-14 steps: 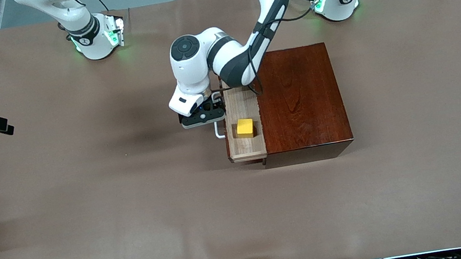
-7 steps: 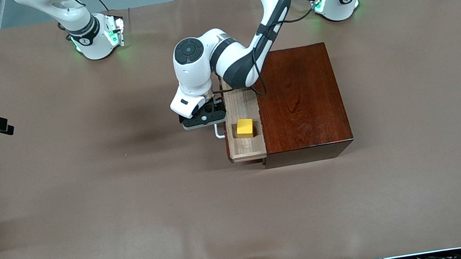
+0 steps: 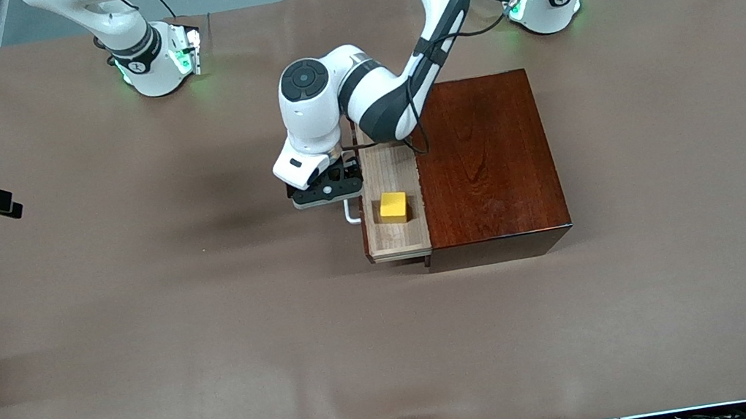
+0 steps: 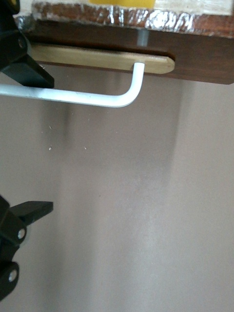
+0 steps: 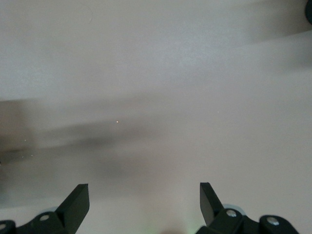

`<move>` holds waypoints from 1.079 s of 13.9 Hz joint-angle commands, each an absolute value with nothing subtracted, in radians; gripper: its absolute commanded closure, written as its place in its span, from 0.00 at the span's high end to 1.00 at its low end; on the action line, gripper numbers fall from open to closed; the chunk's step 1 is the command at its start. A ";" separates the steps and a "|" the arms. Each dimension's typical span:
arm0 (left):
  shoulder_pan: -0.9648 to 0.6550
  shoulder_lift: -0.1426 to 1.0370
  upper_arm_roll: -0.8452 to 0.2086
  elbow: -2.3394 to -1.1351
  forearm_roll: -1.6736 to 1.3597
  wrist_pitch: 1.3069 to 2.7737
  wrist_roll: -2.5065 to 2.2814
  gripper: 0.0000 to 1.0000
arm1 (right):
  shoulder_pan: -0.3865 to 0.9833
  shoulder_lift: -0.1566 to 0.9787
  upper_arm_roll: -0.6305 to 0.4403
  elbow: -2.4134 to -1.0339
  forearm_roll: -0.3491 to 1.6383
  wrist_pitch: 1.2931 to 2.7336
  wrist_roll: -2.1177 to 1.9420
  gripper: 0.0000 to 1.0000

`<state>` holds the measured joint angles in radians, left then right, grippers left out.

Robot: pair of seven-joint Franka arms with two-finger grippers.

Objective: Open drawer, take yellow block, close drawer
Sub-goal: 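Pull the drawer open with the left gripper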

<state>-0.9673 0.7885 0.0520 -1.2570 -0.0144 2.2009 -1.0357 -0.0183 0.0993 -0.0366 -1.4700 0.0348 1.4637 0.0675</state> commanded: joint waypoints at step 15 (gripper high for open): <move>-0.983 0.764 0.020 -1.226 0.048 2.200 -1.066 1.00 | -0.021 0.087 -0.034 -1.470 0.032 1.457 0.072 1.00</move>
<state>-0.9845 0.7871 0.0204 -1.2304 0.0251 2.2432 -1.0559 -0.0183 0.0993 -0.0366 -1.4700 0.0348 1.4637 0.0675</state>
